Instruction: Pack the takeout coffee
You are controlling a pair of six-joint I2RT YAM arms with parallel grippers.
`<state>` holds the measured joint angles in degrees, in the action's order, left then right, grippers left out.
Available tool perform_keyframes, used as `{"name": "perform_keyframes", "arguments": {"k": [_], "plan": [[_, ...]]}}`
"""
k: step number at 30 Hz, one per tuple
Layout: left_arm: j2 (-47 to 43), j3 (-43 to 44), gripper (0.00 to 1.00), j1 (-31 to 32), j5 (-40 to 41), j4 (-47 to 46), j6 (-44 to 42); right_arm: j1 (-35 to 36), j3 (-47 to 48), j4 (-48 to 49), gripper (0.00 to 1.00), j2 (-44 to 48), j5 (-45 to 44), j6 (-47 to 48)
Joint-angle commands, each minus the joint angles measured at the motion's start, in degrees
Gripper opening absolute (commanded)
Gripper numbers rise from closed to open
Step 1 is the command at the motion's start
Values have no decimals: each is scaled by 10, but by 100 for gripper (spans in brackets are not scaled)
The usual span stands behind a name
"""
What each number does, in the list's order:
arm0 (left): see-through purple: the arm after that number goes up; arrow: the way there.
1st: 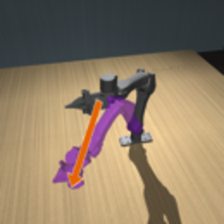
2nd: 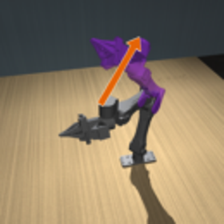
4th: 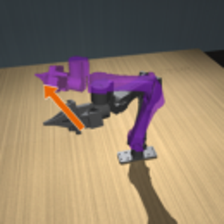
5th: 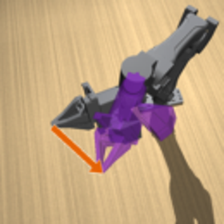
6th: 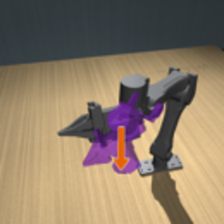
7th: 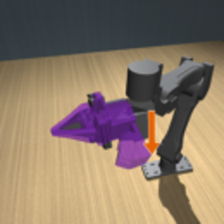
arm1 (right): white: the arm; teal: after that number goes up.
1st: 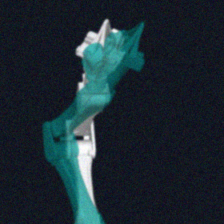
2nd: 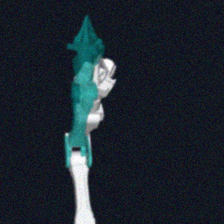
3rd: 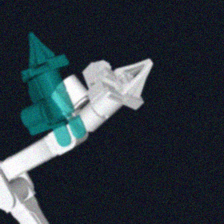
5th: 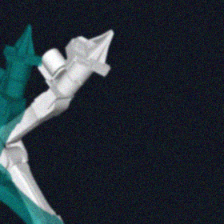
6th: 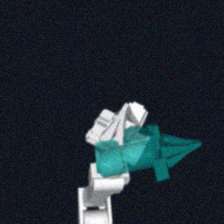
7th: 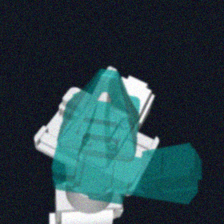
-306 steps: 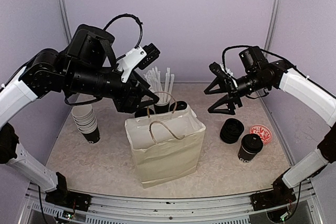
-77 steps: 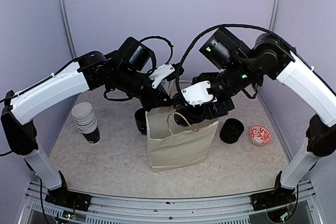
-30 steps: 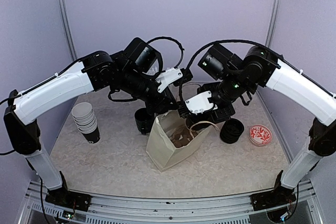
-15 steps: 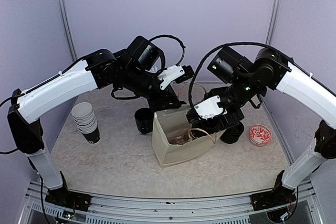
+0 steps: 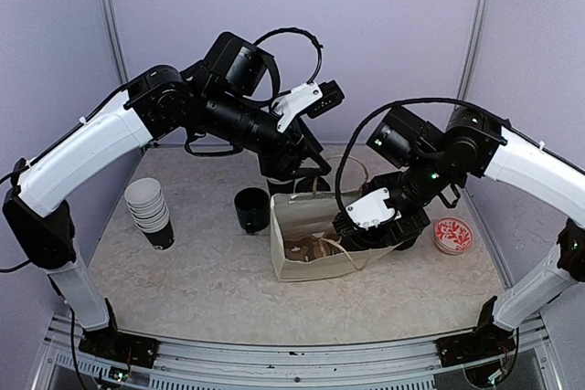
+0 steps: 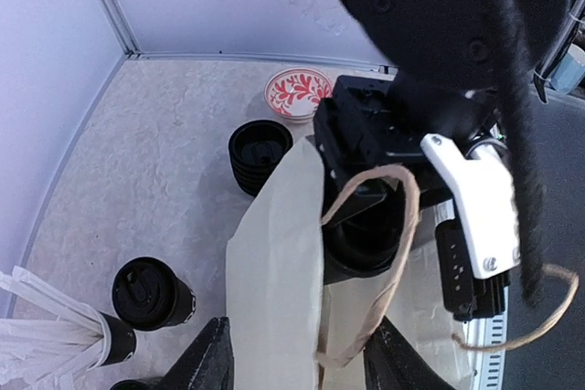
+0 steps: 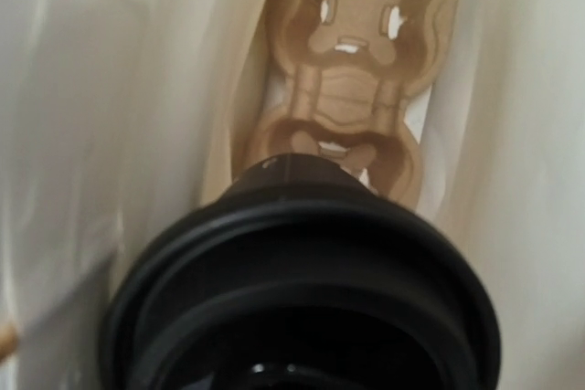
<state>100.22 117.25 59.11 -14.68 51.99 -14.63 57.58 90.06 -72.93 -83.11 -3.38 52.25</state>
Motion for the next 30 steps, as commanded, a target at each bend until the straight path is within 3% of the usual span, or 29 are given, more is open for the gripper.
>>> {"name": "perform_keyframes", "arguments": {"k": [1,9,20,30], "plan": [[-15,-25,49,-44,-16,-15,-4,3,-30,37,56,25,-24,6],[-7,-123,48,-143,-78,-143,47,7,-46,73,56,49,-30,-36],[82,-122,45,-135,-153,-145,36,14,-135,101,55,119,-9,-13],[113,-143,44,-113,-121,-142,30,39,-246,207,54,182,-53,22]]}}
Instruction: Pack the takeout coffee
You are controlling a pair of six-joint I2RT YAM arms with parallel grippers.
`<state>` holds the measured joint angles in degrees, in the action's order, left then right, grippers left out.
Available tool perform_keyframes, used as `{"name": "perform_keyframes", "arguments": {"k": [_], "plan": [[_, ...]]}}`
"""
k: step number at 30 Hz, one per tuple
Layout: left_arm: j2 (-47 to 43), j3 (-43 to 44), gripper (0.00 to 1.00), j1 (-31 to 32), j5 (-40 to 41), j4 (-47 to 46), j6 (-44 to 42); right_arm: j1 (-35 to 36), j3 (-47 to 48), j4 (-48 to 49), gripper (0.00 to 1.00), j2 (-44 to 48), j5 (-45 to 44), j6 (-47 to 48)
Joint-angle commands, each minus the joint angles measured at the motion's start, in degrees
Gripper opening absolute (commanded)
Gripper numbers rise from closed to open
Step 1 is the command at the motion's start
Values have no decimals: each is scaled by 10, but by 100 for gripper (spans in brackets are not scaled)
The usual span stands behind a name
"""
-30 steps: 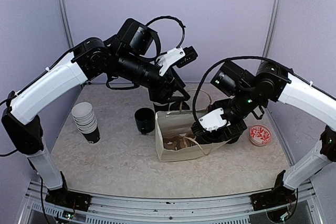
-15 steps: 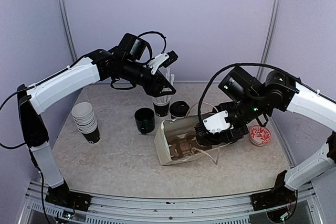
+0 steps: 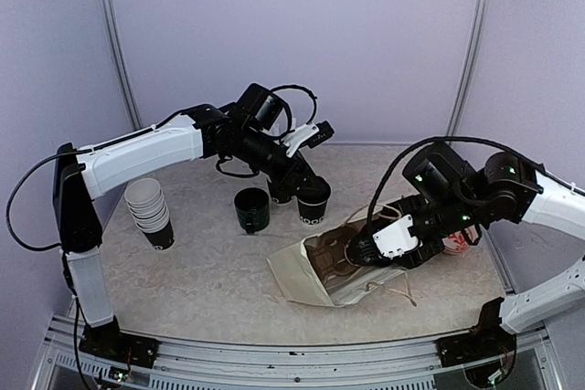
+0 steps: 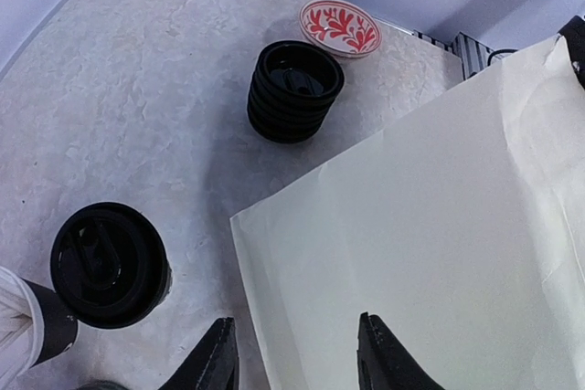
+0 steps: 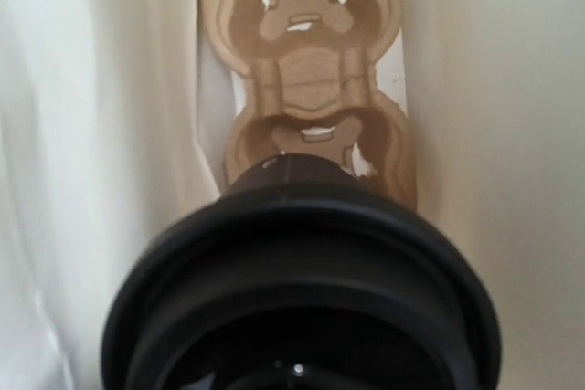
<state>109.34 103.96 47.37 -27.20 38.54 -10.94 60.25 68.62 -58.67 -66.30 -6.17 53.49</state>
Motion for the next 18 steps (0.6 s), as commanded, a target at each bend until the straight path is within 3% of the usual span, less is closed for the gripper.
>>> {"name": "perform_keyframes", "arguments": {"k": [1,11,18], "plan": [[27,-10,44,4,6,-7,-9,14,-37,73,54,14,-33,9],[63,-8,44,-1,27,2,-16,23,-44,98,54,0,-52,17],[70,-13,45,-5,44,1,-8,42,14,23,55,-13,25,-65]]}}
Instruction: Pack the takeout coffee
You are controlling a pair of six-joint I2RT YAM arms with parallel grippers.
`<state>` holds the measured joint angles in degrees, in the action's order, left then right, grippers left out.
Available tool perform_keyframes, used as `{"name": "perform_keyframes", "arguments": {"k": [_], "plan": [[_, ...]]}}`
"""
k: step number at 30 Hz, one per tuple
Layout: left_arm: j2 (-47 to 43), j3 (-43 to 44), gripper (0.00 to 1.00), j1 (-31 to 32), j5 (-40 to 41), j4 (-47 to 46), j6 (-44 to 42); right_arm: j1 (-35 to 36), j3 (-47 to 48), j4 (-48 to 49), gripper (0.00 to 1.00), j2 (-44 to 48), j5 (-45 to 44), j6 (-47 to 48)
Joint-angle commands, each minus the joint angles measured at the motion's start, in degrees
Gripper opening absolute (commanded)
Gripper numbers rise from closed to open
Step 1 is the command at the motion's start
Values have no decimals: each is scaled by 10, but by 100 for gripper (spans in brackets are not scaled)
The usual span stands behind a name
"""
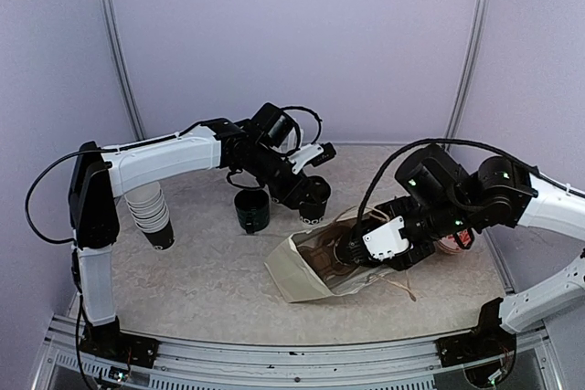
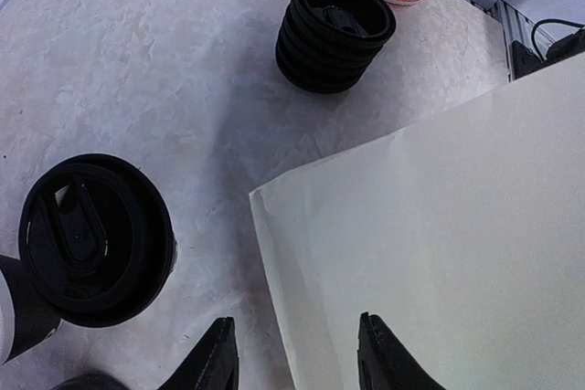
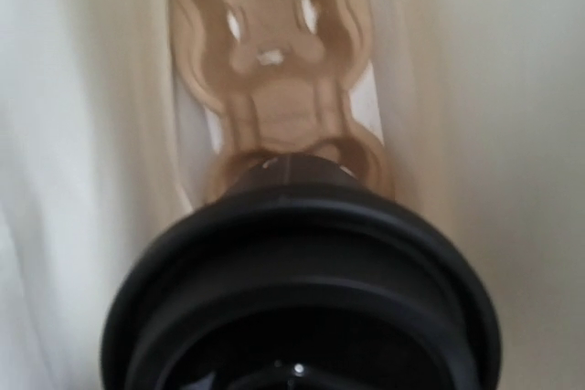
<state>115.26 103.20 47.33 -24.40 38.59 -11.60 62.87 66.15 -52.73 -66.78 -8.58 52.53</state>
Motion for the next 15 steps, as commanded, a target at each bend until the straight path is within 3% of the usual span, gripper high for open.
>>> {"name": "perform_keyframes", "arguments": {"k": [1,6,11,15], "plan": [[12,-6,45,-4,20,1,-1,19,42,-39,55,-10,55,-63],[14,-15,45,0,29,-3,-2,28,77,-50,54,-28,59,-85],[27,-10,45,4,23,3,-1,28,28,32,54,-23,-78,-80],[33,-8,45,6,23,2,-4,28,26,46,55,-22,-90,-81]]}}
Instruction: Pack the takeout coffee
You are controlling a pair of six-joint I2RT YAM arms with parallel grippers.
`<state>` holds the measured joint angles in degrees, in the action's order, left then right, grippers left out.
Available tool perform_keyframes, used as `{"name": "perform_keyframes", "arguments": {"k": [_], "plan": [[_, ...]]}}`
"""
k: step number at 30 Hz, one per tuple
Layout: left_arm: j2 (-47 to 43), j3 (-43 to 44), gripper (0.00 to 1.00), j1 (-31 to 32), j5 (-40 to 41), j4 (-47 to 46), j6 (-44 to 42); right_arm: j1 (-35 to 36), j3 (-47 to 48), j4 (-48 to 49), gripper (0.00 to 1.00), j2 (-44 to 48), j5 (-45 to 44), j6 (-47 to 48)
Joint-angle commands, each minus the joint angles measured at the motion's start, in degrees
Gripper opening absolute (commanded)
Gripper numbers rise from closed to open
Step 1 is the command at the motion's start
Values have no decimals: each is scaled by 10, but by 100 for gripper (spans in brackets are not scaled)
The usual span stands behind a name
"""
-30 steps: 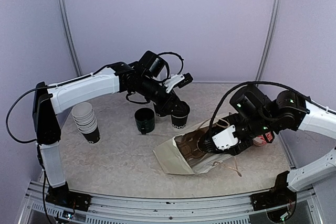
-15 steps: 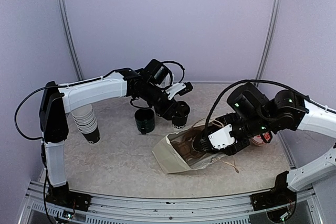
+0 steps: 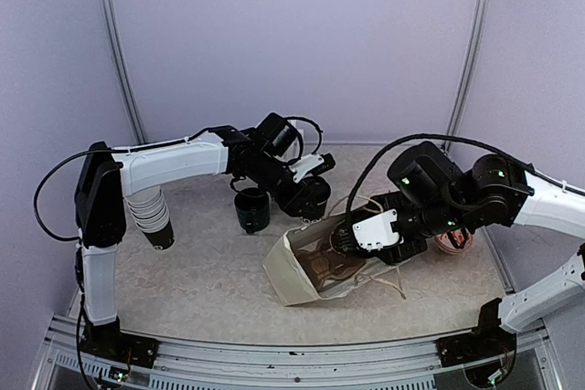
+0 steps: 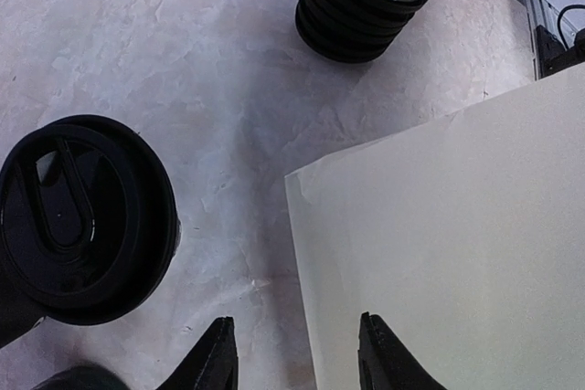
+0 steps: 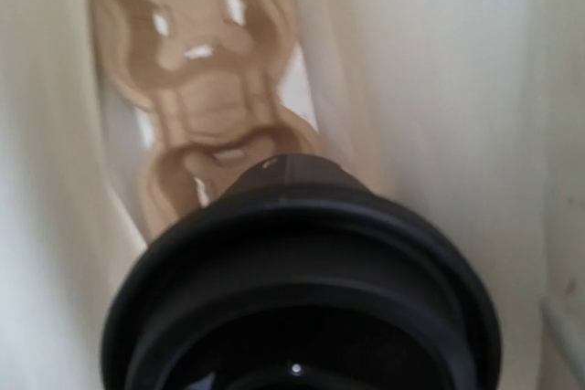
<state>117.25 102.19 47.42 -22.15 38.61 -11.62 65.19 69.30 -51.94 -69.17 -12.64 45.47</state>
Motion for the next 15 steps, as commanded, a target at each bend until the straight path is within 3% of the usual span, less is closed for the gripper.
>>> {"name": "perform_keyframes", "arguments": {"k": [1,10,15], "plan": [[15,5,45,5,-1,2,-4,5,-7,40,55,4,-50,-11],[5,29,44,-9,16,6,-1,5,13,5,55,15,-41,-16],[-96,-18,45,-43,24,-32,-4,4,10,9,56,19,-34,-20]]}}
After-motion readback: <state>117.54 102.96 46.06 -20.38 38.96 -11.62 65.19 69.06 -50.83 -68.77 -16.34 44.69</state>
